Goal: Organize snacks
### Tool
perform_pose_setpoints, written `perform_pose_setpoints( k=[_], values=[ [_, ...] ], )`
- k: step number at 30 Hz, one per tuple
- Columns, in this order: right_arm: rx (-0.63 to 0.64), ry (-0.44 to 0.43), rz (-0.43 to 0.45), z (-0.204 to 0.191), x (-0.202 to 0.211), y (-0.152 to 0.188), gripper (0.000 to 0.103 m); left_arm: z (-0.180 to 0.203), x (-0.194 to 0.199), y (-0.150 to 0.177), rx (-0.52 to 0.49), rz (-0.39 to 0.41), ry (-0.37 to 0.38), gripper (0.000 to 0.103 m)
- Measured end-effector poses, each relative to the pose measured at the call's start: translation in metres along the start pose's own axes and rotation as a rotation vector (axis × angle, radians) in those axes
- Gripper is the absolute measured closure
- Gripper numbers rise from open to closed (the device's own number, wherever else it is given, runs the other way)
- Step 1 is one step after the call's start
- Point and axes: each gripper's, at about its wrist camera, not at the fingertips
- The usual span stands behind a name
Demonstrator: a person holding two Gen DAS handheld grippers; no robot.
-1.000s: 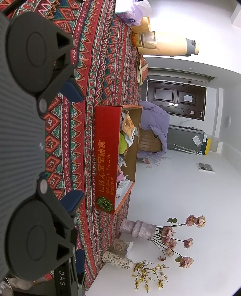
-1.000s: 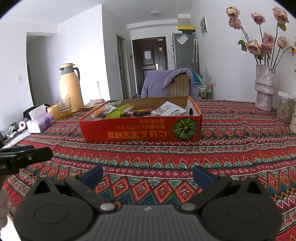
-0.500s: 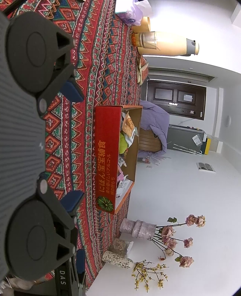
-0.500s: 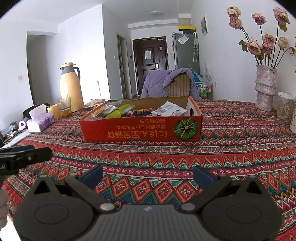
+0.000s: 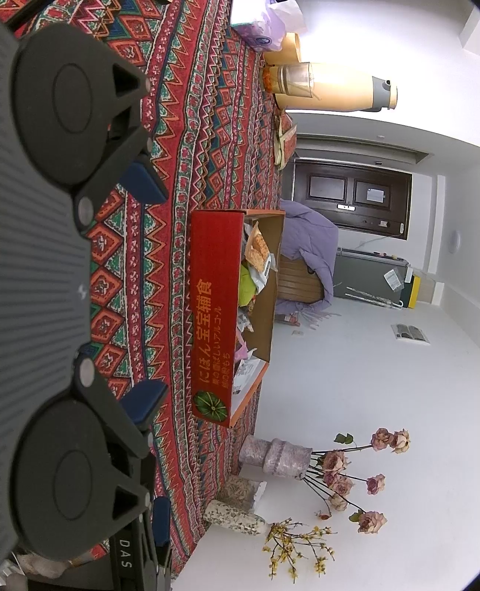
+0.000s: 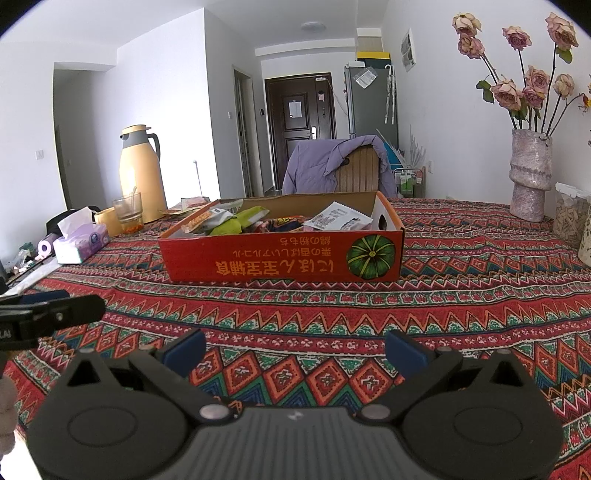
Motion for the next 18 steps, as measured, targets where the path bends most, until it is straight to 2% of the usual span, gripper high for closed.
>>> perform_pose_setpoints(
  k=[18],
  values=[
    [0.000, 0.001, -0.003, -0.0010, -0.0007, 0.0008, 0.000, 0.0000, -0.0012, 0.0017, 0.007, -0.008, -0.001, 0.000]
  ],
)
Point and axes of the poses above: each gripper's, at about its wrist camera, not at the fingertips, and x roughly against the way its jaws point, z to its right, y to its underside, and after that the axes turned 15 degrees about z, right-handed
